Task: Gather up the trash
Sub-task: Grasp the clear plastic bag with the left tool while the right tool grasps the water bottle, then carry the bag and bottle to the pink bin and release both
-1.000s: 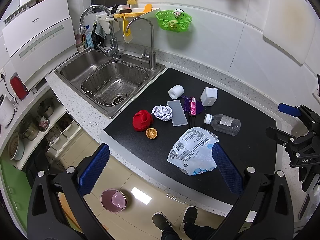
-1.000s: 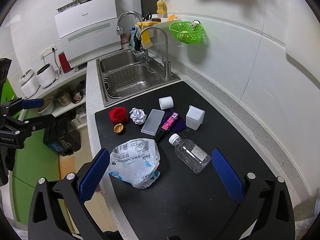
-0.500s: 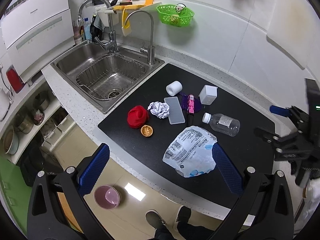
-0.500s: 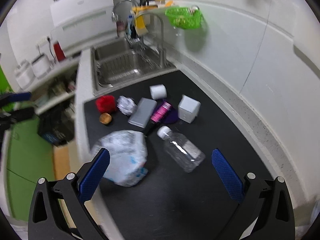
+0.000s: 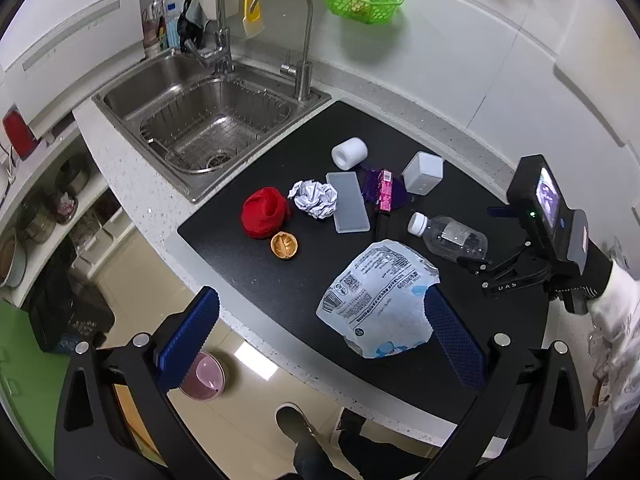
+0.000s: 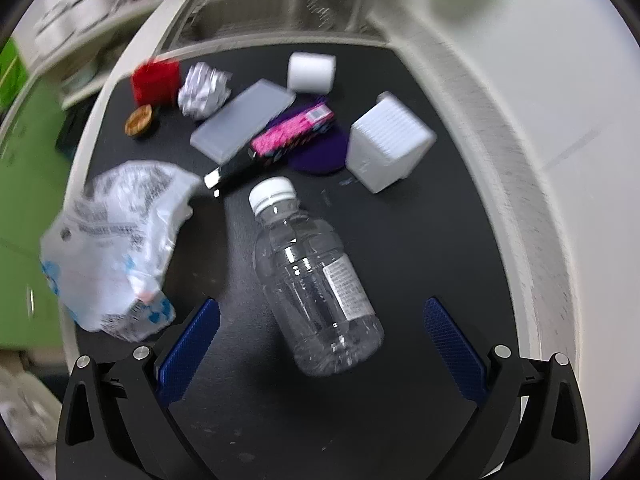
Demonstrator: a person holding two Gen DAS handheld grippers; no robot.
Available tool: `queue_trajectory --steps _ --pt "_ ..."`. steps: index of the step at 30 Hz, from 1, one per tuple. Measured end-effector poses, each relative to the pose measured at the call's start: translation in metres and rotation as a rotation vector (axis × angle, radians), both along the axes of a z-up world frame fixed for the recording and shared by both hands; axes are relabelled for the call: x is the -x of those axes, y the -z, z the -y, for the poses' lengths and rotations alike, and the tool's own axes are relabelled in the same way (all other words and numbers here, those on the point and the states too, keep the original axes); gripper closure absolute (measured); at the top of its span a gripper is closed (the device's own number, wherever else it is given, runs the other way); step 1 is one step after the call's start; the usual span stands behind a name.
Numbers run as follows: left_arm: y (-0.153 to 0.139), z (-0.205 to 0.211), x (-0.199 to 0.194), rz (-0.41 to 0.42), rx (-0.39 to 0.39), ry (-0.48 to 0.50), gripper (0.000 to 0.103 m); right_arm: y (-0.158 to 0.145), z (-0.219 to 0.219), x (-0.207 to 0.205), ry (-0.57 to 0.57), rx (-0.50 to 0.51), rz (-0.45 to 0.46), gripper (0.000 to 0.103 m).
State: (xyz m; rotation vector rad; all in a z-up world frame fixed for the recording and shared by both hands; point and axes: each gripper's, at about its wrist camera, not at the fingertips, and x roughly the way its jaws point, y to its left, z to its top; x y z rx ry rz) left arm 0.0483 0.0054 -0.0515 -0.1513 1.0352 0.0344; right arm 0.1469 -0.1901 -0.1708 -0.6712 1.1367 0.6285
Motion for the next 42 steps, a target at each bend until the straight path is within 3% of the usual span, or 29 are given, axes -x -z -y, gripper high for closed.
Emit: queue_trajectory --steps 8,9,10,12,18,26,33,34,36,38,39,42 --pt "0.022 0.008 -0.013 -0.054 -0.012 -0.002 0.003 0.028 -0.017 -0.015 -0.148 0.069 -0.062 0.006" --pt "0.024 0.009 -0.014 -0.060 -0.007 0.003 0.003 0.030 -0.018 -0.015 -0.155 0.070 -0.070 0.012" --pt "0.026 0.011 -0.015 -0.065 -0.003 0.008 0.003 0.034 -0.018 -0.016 -0.156 0.072 -0.091 0.024" --pt "0.031 0.016 -0.017 -0.075 0.009 0.023 0.003 0.037 -0.017 -0.017 -0.159 0.082 -0.106 0.041" --pt "0.053 0.026 -0.024 -0.119 0.061 0.049 0.003 0.027 -0.005 -0.017 -0.099 0.015 -0.098 0.044" --pt "0.108 0.034 -0.032 -0.232 0.118 0.042 0.003 -0.005 0.013 -0.005 0.000 -0.098 -0.049 0.044" --pt "0.147 0.034 -0.034 -0.325 0.254 -0.002 0.003 -0.011 0.019 0.007 0.048 -0.157 -0.008 0.044" --pt "0.150 0.033 -0.035 -0.323 0.284 -0.010 0.005 -0.014 0.023 0.009 0.061 -0.170 -0.006 0.044" --pt "0.157 0.033 -0.037 -0.334 0.329 -0.019 0.025 -0.015 0.029 0.010 0.079 -0.189 -0.005 0.044" --pt "0.162 0.034 -0.038 -0.340 0.357 -0.020 0.052 -0.018 0.031 0.010 0.094 -0.200 0.002 0.044" --pt "0.163 0.035 -0.038 -0.337 0.362 -0.018 0.053 -0.019 0.032 0.012 0.097 -0.201 0.006 0.044" --pt "0.160 0.038 -0.036 -0.303 0.398 -0.003 0.071 -0.025 0.035 0.016 0.113 -0.210 0.022 0.044"
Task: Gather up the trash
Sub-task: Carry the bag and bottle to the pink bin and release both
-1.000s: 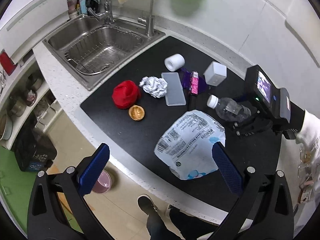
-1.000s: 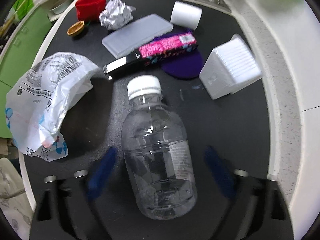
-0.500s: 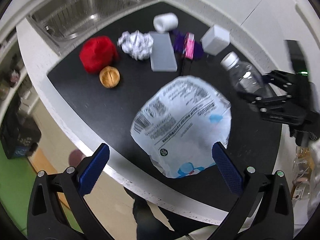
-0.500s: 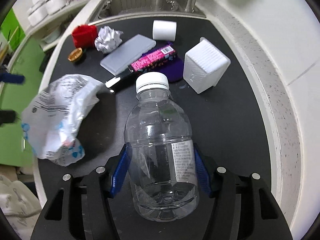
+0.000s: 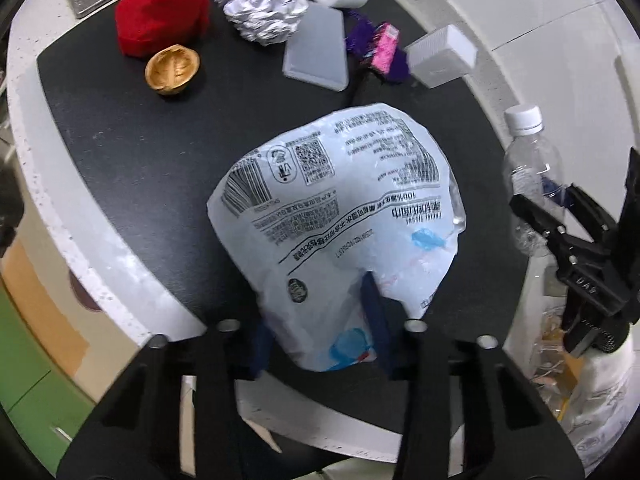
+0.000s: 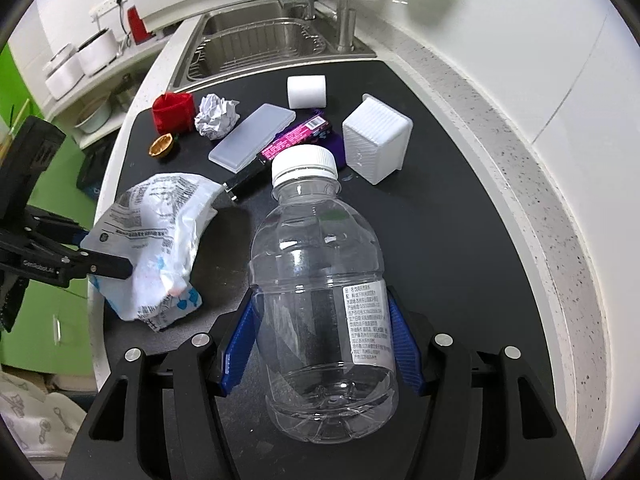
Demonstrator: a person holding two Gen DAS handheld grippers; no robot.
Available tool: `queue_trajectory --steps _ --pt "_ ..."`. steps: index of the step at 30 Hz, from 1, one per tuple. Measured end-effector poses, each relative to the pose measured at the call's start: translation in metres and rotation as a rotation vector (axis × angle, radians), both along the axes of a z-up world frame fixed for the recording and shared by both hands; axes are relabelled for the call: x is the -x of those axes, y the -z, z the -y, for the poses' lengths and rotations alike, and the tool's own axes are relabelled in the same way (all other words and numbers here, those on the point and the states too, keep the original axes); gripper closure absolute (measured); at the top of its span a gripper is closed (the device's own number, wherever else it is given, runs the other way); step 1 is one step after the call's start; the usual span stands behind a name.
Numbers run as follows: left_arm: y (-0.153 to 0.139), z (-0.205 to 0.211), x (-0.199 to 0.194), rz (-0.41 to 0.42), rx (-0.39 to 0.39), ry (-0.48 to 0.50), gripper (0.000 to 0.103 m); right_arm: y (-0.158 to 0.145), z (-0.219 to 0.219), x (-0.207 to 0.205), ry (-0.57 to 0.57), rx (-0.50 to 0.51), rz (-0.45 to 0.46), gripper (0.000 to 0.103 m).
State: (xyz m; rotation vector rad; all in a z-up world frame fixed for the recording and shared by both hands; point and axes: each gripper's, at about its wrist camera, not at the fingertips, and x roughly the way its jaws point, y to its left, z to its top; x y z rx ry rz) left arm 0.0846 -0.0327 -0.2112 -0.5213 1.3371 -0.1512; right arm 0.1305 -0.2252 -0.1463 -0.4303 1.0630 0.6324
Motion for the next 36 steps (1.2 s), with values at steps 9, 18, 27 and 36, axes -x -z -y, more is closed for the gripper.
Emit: queue_trajectory --steps 9,18,27,36 --pt "-0.063 -0.006 0.014 0.194 -0.125 0.026 0.094 -0.024 -0.003 0.020 0.036 -0.052 0.029 0.044" --pt "-0.113 -0.073 0.079 0.271 -0.297 -0.111 0.093 -0.057 -0.076 0.059 -0.129 -0.163 0.055 0.044" --pt "-0.084 -0.192 0.177 0.198 -0.385 -0.369 0.093 -0.037 -0.218 0.123 -0.340 -0.250 -0.008 0.044" --pt "0.036 -0.322 0.241 0.080 -0.343 -0.527 0.093 0.066 -0.374 0.167 -0.450 -0.171 -0.093 0.044"
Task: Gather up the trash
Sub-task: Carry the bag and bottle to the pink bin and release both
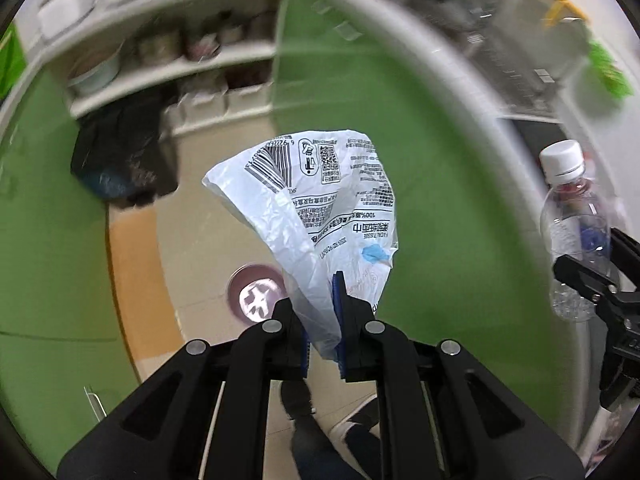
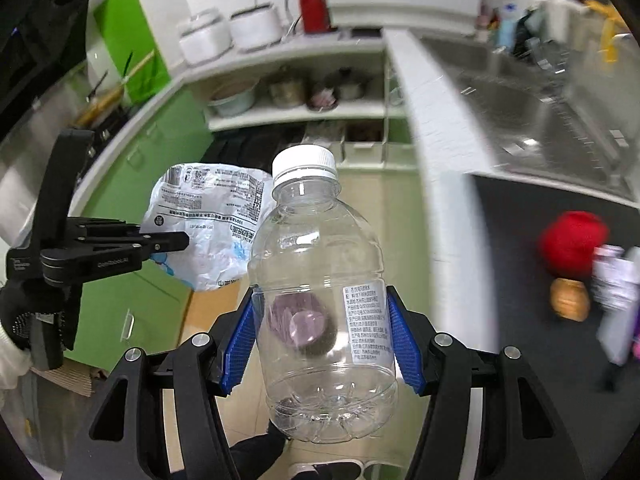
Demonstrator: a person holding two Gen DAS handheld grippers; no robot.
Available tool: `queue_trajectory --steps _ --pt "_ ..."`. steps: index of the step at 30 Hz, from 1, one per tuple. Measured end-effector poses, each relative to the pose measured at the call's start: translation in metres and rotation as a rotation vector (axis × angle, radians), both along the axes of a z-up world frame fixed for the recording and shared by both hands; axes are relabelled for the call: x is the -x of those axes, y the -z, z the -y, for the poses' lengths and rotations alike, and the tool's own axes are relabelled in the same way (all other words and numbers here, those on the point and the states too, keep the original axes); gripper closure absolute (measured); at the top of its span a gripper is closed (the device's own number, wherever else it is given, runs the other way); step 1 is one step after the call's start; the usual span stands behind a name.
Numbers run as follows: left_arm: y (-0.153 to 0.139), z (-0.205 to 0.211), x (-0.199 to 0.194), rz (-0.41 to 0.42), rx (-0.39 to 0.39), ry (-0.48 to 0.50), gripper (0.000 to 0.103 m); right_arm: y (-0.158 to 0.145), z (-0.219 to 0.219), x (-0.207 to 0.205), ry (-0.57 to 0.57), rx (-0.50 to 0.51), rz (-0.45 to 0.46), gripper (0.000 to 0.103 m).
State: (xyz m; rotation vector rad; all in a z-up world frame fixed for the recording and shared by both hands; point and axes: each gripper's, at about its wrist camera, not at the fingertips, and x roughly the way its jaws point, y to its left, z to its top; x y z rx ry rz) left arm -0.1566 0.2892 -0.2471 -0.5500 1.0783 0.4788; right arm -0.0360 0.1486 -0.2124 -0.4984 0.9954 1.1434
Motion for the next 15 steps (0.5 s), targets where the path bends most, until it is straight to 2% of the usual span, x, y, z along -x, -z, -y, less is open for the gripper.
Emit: queue_trajectory --steps 4,5,6,9,12,15 --pt "0.099 -0.046 0.013 -0.063 0.050 -0.026 0.093 0.075 -0.049 0.009 -0.027 0.059 -0.034 0.044" --pt "0.123 -0.053 0.012 -0.076 0.063 -0.028 0.093 0.104 -0.062 0.011 -0.034 0.078 -0.043 0.044" --pt "0.156 -0.062 0.013 -0.097 0.081 -0.032 0.093 0.118 -0.068 0.015 -0.038 0.089 -0.047 0.044" --pt "0.232 -0.076 0.017 -0.138 0.123 -0.038 0.093 0.178 -0.086 0.021 -0.048 0.133 -0.070 0.044" --pt "0.293 -0.085 0.018 -0.158 0.158 -0.043 0.093 0.221 -0.094 0.023 -0.057 0.170 -0.087 0.044" --pt "0.335 -0.087 0.017 -0.174 0.170 -0.051 0.090 0.255 -0.100 0.025 -0.063 0.199 -0.099 0.044"
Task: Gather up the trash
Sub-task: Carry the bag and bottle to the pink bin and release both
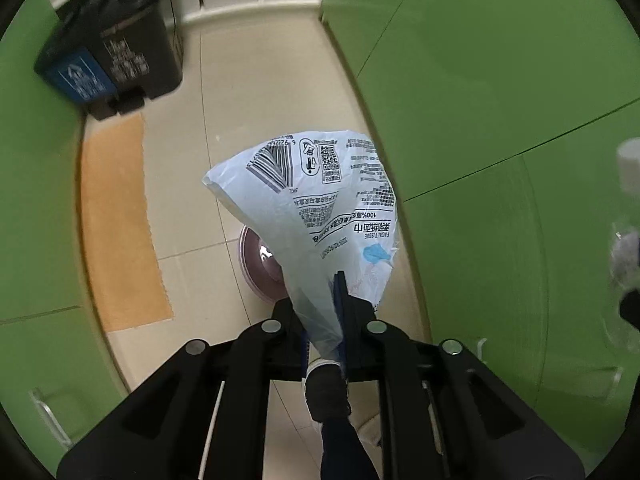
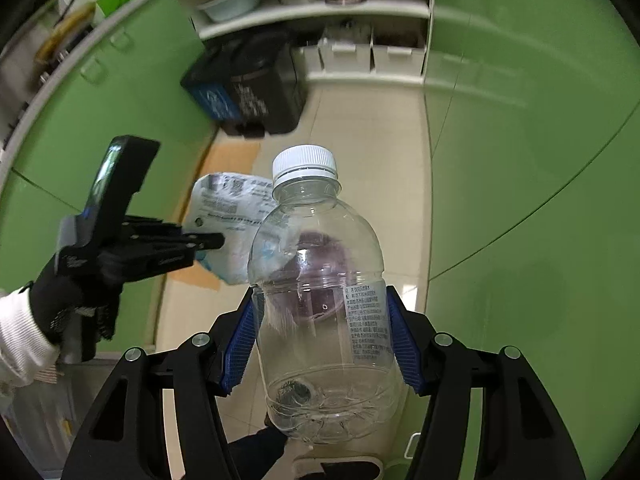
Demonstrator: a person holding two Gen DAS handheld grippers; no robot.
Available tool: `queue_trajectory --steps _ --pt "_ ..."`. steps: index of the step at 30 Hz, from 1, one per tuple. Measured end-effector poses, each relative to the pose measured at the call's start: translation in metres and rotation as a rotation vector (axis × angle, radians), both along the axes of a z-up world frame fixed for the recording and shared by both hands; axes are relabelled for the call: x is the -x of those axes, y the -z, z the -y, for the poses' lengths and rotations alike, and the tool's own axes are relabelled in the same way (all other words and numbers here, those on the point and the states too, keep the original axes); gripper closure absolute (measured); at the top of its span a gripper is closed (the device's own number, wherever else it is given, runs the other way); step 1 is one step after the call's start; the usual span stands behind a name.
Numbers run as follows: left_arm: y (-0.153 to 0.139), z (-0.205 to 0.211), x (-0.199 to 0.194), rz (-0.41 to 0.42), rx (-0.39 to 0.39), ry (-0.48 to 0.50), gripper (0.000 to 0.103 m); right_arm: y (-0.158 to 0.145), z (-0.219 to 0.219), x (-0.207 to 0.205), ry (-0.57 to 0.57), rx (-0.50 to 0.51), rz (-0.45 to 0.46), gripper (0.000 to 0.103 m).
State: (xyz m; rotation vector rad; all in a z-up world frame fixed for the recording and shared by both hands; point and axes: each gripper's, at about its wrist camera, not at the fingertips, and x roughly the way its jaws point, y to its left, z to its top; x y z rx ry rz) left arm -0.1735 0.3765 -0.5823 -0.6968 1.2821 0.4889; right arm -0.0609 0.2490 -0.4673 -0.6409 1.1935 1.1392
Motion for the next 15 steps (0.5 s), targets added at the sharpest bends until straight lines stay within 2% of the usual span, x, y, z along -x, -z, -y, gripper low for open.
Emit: queue_trajectory --steps 1,3,4,5,6,7,8,12,15 --pt "0.014 -0.001 0.000 -0.008 0.001 -0.006 0.087 0.009 -0.002 0.000 -0.001 0.007 -0.003 0.044" --pt "0.036 -0.005 -0.002 -0.004 0.015 -0.013 0.064 0.028 -0.009 -0.001 -0.001 0.021 -0.010 0.044" --pt "0.046 -0.007 -0.003 0.008 0.019 -0.017 0.043 0.033 -0.012 -0.001 -0.002 0.025 -0.011 0.044" --pt "0.051 -0.007 -0.003 0.016 0.020 -0.020 0.030 0.041 -0.016 -0.003 -0.004 0.032 -0.013 0.044" --pt "0.056 -0.008 -0.002 0.022 0.021 -0.027 0.022 0.048 -0.018 -0.004 -0.005 0.035 -0.015 0.044" --pt "0.060 -0.011 -0.002 0.026 0.022 -0.034 0.009 0.056 -0.022 -0.003 -0.008 0.040 -0.016 0.044" --pt "0.063 -0.014 -0.001 0.027 0.019 -0.046 0.003 0.063 -0.026 -0.002 -0.010 0.045 -0.016 0.044" --pt "0.060 -0.027 0.007 0.016 0.007 -0.087 0.003 0.082 -0.045 0.006 -0.027 0.048 -0.034 0.044" --pt "0.047 -0.041 0.021 0.018 -0.020 -0.120 0.003 0.096 -0.058 0.015 -0.052 0.048 -0.046 0.044"
